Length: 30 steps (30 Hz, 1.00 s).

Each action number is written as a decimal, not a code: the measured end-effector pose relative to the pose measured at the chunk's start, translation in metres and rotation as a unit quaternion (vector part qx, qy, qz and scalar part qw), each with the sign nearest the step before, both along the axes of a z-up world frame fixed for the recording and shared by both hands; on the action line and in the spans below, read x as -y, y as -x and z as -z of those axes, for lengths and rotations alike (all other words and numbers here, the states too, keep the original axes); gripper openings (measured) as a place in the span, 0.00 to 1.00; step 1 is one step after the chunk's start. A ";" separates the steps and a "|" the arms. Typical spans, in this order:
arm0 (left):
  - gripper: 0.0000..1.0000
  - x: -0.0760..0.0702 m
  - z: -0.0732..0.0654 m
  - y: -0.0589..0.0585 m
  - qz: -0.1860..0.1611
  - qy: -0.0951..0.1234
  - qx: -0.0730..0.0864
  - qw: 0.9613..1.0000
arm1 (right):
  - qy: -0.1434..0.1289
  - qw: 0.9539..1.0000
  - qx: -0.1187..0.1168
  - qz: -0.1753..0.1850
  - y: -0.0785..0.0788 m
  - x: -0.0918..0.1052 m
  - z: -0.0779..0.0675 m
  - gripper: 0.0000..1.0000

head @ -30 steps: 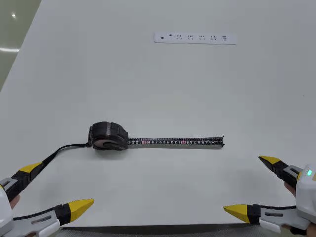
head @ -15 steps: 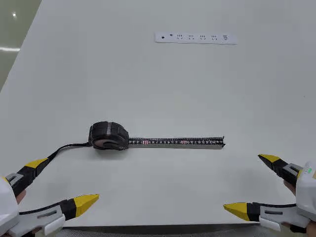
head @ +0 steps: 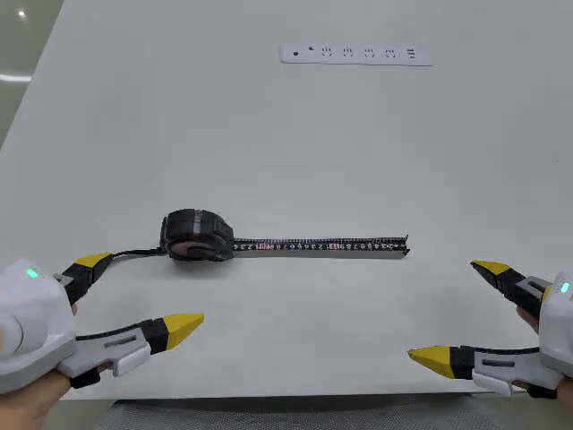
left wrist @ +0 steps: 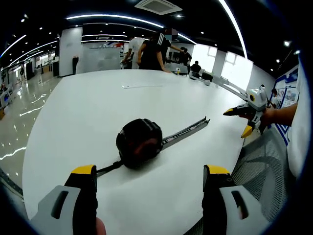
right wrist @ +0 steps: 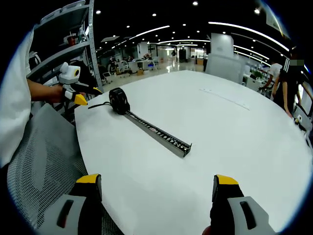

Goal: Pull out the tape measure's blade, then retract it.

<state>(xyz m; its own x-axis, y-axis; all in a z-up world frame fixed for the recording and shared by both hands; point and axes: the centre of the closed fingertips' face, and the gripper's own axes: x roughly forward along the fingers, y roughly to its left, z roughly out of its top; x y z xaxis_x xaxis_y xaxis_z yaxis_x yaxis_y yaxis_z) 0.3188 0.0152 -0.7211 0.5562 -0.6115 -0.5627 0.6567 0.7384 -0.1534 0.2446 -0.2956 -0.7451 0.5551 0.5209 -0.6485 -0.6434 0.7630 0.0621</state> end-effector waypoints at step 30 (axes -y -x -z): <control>0.79 0.041 0.018 -0.039 -0.004 0.009 -0.016 1.000 | -0.008 1.000 0.005 0.000 -0.011 -0.006 -0.007 0.92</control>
